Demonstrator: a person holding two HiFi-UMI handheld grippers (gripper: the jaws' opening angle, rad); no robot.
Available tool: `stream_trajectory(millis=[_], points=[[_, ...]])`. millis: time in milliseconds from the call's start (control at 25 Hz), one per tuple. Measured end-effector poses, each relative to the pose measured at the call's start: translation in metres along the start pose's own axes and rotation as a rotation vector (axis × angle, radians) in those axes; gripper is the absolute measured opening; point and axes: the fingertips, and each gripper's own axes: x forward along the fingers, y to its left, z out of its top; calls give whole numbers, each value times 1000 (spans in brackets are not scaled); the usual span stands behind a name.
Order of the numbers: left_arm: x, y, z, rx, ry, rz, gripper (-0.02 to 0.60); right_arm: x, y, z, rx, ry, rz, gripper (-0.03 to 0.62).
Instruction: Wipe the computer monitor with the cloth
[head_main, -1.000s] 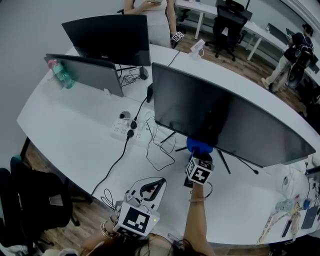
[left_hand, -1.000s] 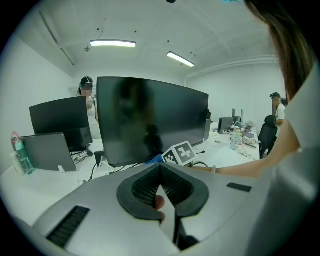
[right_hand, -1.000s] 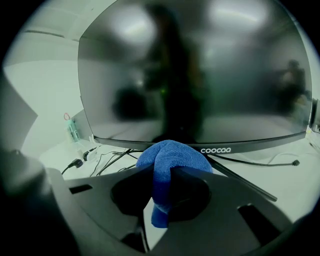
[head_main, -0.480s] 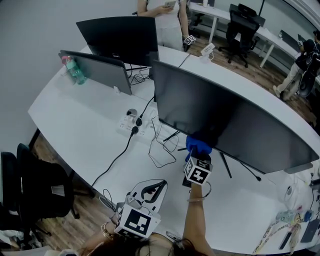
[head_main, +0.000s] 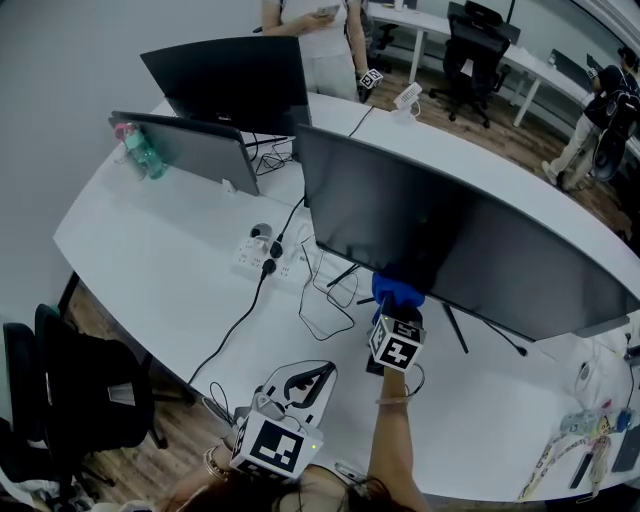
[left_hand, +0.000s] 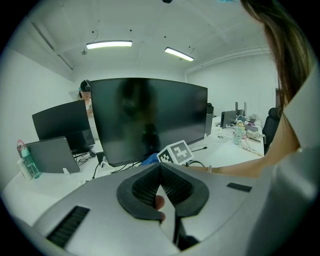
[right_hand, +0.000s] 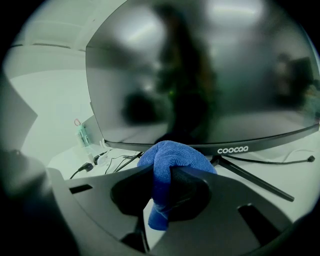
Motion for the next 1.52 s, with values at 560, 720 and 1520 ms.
stream_trajectory(millis=[560, 720, 1520], points=[[-11, 30, -2, 22, -25, -65, 9, 2, 24, 4, 2, -8, -37, 63], [-17, 34, -6, 27, -22, -83, 9, 2, 32, 7, -4, -14, -44, 63], [-40, 81, -16, 43, -38, -97, 9, 9, 68, 14, -8, -33, -85, 63]])
